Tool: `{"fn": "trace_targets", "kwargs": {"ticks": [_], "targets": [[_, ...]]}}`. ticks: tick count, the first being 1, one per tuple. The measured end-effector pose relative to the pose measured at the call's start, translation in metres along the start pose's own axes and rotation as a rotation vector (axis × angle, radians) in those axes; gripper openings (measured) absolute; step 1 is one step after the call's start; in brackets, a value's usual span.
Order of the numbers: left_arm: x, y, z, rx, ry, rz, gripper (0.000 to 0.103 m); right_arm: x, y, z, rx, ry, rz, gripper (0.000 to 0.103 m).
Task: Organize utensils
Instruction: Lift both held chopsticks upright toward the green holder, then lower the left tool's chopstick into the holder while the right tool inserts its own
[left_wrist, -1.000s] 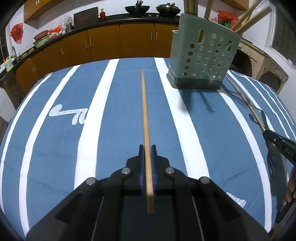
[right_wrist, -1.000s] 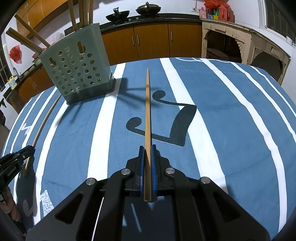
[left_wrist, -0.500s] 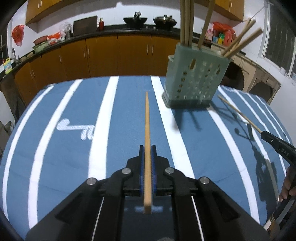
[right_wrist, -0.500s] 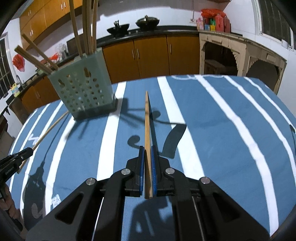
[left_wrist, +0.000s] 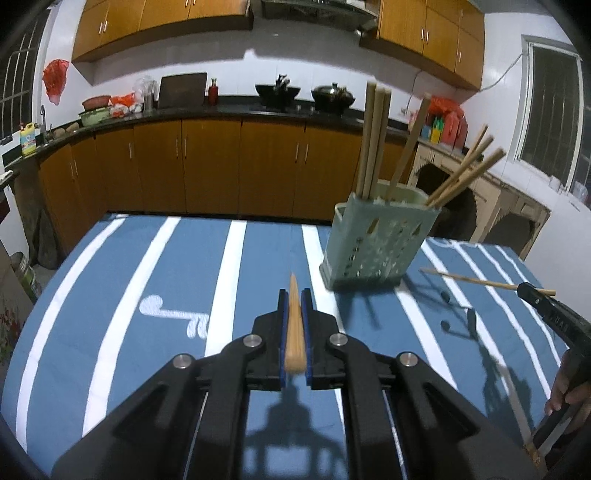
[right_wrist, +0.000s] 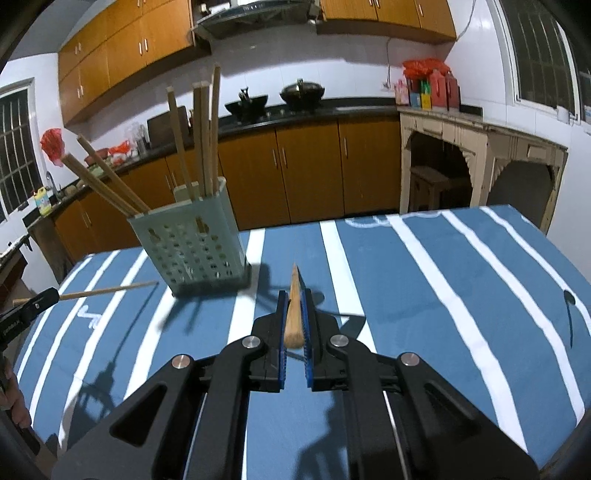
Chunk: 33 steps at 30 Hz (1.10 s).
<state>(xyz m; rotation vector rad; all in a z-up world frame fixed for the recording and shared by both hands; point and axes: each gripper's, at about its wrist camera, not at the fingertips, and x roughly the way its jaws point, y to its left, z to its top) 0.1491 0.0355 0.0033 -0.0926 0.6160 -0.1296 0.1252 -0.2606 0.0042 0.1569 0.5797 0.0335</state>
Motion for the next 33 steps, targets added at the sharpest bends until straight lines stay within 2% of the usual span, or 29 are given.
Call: {"fn": "trace_targets", "kwargs": {"ticks": [6, 18, 25, 33], "targets": [[-0.007, -0.002, 0.009, -0.007, -0.034, -0.006, 0.008, -0.006, 0.002, 0.007, 0.004, -0.030, 0.015, 0.008], [-0.011, -0.006, 0.012, -0.004, -0.048, -0.017, 0.008, -0.012, 0.001, 0.012, 0.021, -0.058, 0.035, 0.008], [-0.027, -0.008, 0.026, 0.003, -0.104, -0.035, 0.008, -0.026, 0.003, 0.029, 0.034, -0.122, 0.068, 0.008], [-0.045, -0.016, 0.039, 0.023, -0.155, -0.059, 0.008, -0.035, 0.009, 0.042, 0.032, -0.149, 0.107, 0.008]]}}
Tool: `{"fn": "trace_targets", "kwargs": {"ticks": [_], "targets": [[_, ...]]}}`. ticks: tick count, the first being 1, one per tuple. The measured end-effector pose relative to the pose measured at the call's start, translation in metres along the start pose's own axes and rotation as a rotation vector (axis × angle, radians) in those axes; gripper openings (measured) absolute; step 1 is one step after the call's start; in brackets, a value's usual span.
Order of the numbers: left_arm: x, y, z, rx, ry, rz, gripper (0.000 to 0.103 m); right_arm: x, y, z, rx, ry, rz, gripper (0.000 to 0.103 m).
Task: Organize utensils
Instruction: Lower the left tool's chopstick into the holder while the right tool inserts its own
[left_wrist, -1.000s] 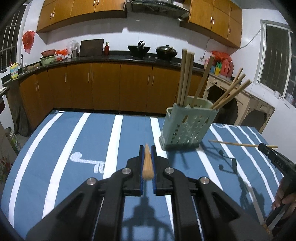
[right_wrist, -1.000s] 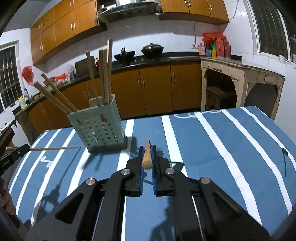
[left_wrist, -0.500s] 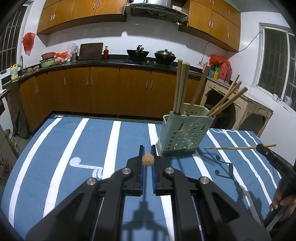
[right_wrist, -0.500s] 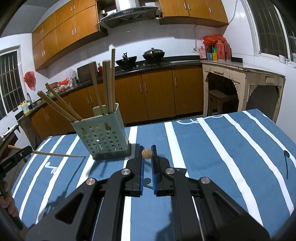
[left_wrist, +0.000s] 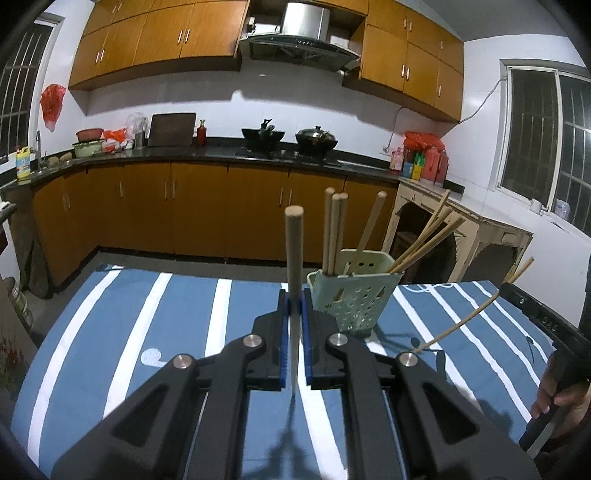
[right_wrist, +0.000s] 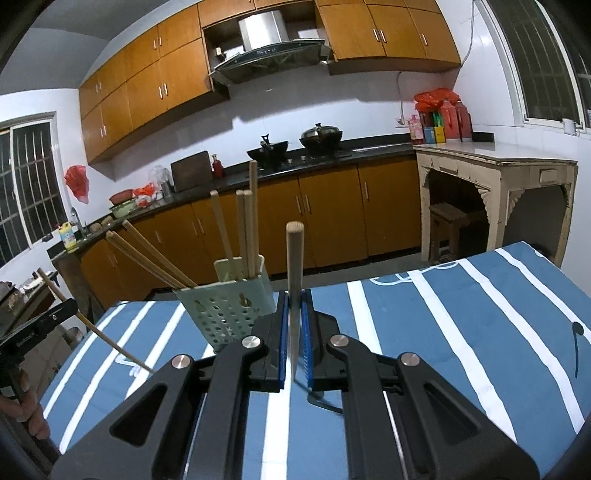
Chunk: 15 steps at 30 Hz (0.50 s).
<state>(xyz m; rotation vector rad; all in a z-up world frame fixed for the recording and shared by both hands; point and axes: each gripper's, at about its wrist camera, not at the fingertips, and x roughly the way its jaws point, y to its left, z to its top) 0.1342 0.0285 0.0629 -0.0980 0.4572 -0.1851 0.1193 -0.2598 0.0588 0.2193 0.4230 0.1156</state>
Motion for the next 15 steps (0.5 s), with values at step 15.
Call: {"fn": "trace_targets", "kwargs": {"ticks": [15], "targets": [[-0.014, -0.017, 0.017, 0.014, -0.045, -0.070, 0.008, -0.016, 0.007, 0.014, -0.016, -0.043, 0.040, 0.008]]}}
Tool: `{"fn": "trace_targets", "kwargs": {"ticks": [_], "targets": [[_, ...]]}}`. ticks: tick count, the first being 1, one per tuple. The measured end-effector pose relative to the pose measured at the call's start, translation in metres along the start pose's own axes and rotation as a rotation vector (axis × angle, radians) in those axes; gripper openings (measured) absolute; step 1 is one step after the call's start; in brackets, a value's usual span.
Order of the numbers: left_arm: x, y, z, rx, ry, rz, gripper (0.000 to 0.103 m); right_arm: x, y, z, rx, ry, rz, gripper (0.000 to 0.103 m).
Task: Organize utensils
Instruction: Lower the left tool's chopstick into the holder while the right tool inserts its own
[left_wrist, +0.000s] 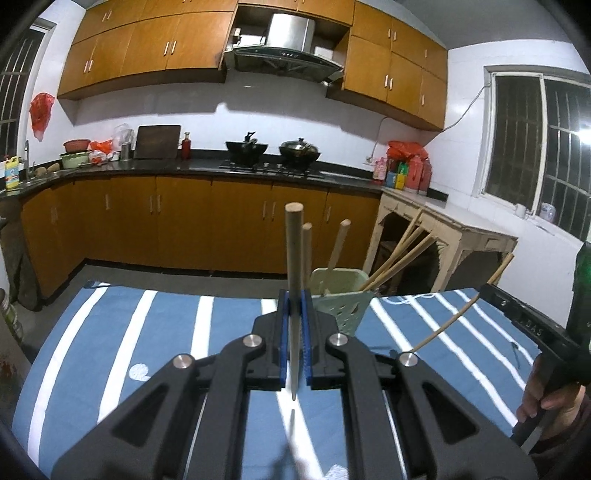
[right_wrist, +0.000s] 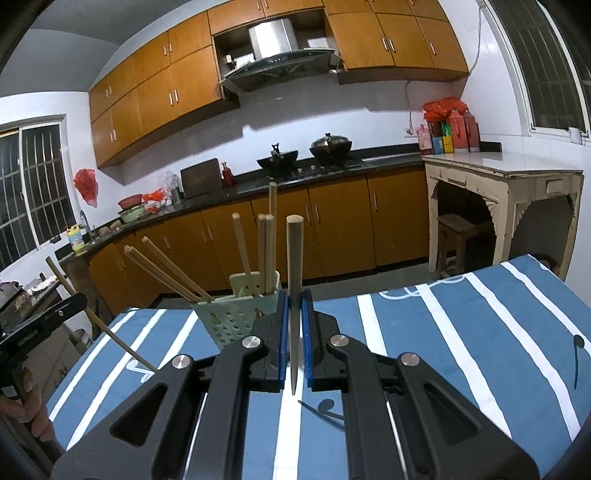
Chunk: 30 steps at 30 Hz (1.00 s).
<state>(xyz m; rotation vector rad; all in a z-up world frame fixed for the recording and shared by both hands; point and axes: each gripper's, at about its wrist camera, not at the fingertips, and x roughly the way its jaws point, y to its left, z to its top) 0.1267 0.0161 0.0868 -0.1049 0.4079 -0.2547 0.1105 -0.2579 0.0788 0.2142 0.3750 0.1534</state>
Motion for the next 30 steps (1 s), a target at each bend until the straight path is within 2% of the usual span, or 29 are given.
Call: {"fn": "trace_targets", "kwargs": {"ticks": [8, 15, 20, 30], "targets": [[-0.011, -0.022, 0.035, 0.005, -0.097, -0.065, 0.008, -0.023, 0.014, 0.038, 0.002, -0.103, 0.072, 0.008], [-0.013, -0.046, 0.066, 0.005, -0.191, -0.093, 0.008, -0.029, 0.029, 0.069, -0.013, -0.212, 0.115, 0.008], [-0.006, -0.059, 0.081, 0.007, -0.246, -0.065, 0.008, -0.019, 0.039, 0.083, -0.035, -0.266, 0.132, 0.008], [0.022, -0.060, 0.098, 0.000, -0.286, -0.001, 0.008, 0.013, 0.058, 0.100, -0.085, -0.336, 0.124, 0.008]]}}
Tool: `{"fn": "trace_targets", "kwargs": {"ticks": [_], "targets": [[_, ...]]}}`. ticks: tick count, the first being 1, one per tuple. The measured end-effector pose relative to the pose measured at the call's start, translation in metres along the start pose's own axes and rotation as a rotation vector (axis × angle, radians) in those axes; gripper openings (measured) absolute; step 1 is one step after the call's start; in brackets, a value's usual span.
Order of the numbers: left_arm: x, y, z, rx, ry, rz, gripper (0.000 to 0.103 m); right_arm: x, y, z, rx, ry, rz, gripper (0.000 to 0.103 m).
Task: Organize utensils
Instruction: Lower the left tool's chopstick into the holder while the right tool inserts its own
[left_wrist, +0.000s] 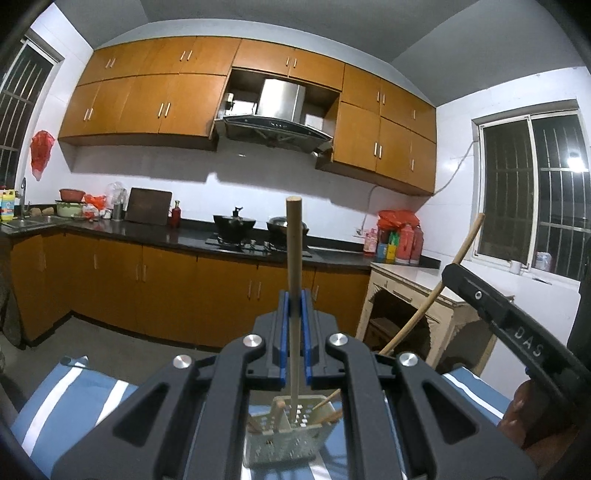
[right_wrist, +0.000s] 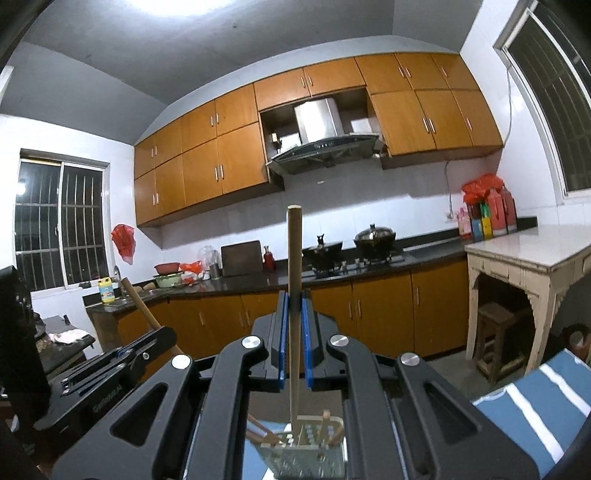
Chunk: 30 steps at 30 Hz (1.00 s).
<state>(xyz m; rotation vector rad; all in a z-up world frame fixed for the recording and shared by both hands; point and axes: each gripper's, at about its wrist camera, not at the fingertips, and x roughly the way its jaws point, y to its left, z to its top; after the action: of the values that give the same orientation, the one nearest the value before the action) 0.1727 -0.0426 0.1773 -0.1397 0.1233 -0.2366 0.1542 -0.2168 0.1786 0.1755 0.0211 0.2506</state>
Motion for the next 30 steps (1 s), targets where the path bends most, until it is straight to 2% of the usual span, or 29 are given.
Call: {"fn": "trace_targets", "kwargs": {"ticks": [6, 17, 30], "targets": [[0.022, -0.007, -0.002, 0.040, -0.015, 0.034, 0.008, 0.022, -0.004, -0.019, -0.010, 0.026, -0.021, 0.008], [0.054, 0.006, -0.033, 0.030, 0.046, 0.049, 0.008, 0.040, -0.012, -0.056, -0.001, 0.117, -0.042, 0.008], [0.070, 0.023, -0.050, 0.003, 0.129, 0.058, 0.008, 0.049, -0.010, -0.067, 0.009, 0.179, -0.045, 0.008]]}}
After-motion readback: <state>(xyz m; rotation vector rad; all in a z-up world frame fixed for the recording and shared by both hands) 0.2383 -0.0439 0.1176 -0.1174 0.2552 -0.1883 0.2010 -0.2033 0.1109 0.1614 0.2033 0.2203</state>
